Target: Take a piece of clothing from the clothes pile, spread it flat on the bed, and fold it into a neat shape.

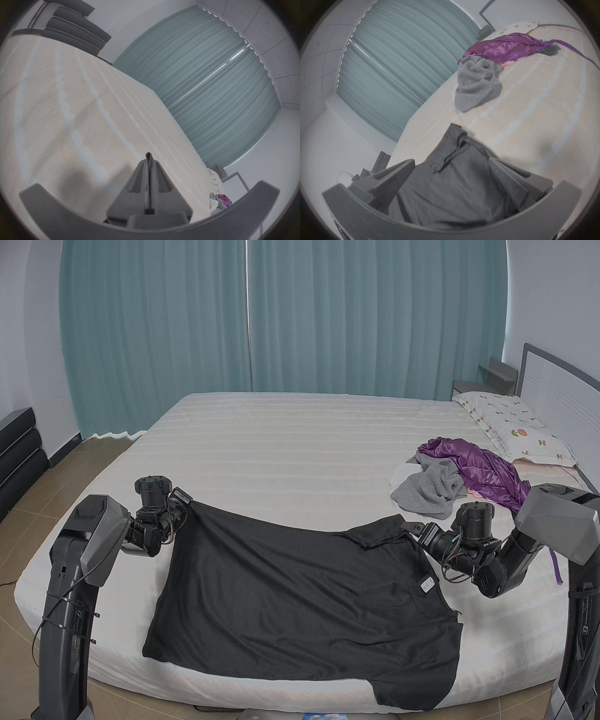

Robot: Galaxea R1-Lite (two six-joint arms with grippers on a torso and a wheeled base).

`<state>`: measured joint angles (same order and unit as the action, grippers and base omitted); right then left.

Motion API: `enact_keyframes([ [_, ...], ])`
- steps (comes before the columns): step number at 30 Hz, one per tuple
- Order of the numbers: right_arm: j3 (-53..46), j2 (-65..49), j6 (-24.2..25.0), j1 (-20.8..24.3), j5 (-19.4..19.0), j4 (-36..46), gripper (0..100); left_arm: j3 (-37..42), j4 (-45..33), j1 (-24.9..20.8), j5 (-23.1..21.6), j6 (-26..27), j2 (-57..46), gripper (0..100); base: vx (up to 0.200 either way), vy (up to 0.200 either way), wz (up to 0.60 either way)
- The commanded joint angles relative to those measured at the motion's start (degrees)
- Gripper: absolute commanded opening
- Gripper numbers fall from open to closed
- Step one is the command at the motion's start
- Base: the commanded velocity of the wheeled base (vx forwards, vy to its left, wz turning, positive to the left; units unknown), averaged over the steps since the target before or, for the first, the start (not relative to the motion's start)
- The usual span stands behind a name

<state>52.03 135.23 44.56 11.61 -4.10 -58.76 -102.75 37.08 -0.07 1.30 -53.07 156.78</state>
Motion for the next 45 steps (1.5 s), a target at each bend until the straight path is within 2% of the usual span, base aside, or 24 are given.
enact_keyframes([
  [1,8.7,5.7,-1.8,-0.2,-0.1,4.0,100,0.4,-0.2,-0.2,0.0,-0.1,0.0,0,0.0,0.0,0.0],
  [3,9.6,7.0,-1.1,0.4,0.9,1.7,100,0.4,-0.3,-0.2,0.0,-0.1,0.0,0,0.0,0.0,0.0],
  [6,8.7,6.3,-1.1,0.3,-0.5,0.0,100,0.8,-0.3,-0.1,-0.1,-0.1,-0.2,0,0.0,0.0,0.0],
  [11,9.1,6.7,-1.8,1.4,-0.4,3.7,100,1.7,-0.2,-0.5,0.0,-0.1,-0.2,0,0.0,0.0,0.0],
  [16,10.4,7.1,-3.9,-0.2,-0.7,4.1,100,2.0,-0.2,-0.5,-0.1,-0.1,-0.4,0,0.0,0.0,0.0],
  [21,13.2,7.6,-5.1,-2.1,-1.2,8.8,100,2.1,-0.2,-0.5,-0.1,-0.1,-0.4,0,0.0,0.0,0.0],
  [31,20.8,13.0,-6.0,-2.1,-2.5,13.2,100,3.4,-0.2,-0.5,-0.1,-0.1,-0.5,0,0.0,0.0,0.0],
  [45,26.3,16.9,-6.0,-2.5,-2.3,13.8,100,3.3,-0.2,-0.5,-0.2,-0.1,-0.5,0,0.0,0.0,0.0],
])
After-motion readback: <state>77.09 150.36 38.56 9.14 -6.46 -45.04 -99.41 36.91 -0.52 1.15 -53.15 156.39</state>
